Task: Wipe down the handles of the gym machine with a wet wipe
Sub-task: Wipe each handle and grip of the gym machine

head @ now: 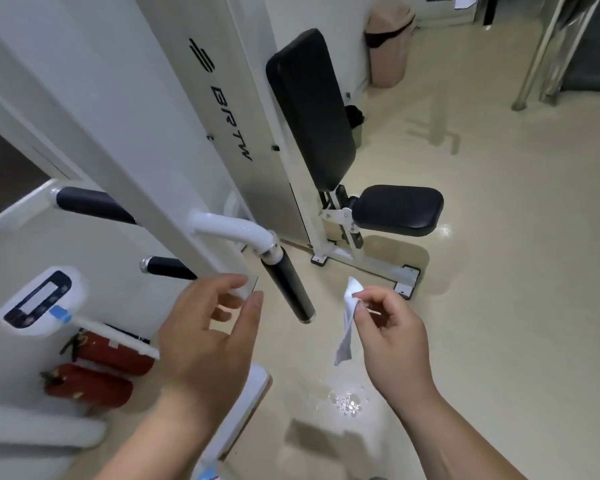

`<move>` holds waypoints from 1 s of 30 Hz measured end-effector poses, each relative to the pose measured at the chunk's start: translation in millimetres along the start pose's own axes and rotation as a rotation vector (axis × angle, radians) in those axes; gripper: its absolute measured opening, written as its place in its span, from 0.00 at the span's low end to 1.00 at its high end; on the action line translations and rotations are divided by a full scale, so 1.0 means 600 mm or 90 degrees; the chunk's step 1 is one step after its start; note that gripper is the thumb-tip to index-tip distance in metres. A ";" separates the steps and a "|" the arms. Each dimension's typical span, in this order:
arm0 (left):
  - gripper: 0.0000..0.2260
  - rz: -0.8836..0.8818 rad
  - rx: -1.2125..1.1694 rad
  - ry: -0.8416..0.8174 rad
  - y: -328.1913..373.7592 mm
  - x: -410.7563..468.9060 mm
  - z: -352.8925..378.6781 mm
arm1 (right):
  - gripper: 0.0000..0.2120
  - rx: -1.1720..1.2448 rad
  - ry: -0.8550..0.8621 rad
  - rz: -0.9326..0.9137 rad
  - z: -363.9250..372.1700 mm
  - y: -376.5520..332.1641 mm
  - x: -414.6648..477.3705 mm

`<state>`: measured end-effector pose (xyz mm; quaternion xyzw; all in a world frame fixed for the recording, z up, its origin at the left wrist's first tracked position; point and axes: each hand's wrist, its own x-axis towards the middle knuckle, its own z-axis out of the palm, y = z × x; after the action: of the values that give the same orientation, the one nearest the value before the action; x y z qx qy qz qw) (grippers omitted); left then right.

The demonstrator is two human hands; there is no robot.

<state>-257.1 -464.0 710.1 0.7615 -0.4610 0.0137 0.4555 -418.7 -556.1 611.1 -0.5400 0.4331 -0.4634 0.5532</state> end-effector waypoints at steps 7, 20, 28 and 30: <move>0.15 0.366 0.270 0.010 0.001 0.057 0.000 | 0.12 0.015 -0.064 -0.004 0.038 -0.001 0.025; 0.26 0.297 0.147 -0.071 -0.032 0.061 0.004 | 0.10 0.150 -0.152 -0.081 0.118 -0.063 0.061; 0.32 0.234 0.125 -0.152 -0.031 0.057 -0.004 | 0.13 -0.020 -0.146 0.002 0.116 0.038 0.027; 0.32 0.229 0.113 -0.175 -0.032 0.057 -0.012 | 0.12 -0.036 -0.150 0.003 0.116 0.045 0.030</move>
<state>-220.8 -479.8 716.2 0.6989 -0.6438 0.0316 0.3099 -345.7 -560.5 587.3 -0.6049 0.3794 -0.3833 0.5859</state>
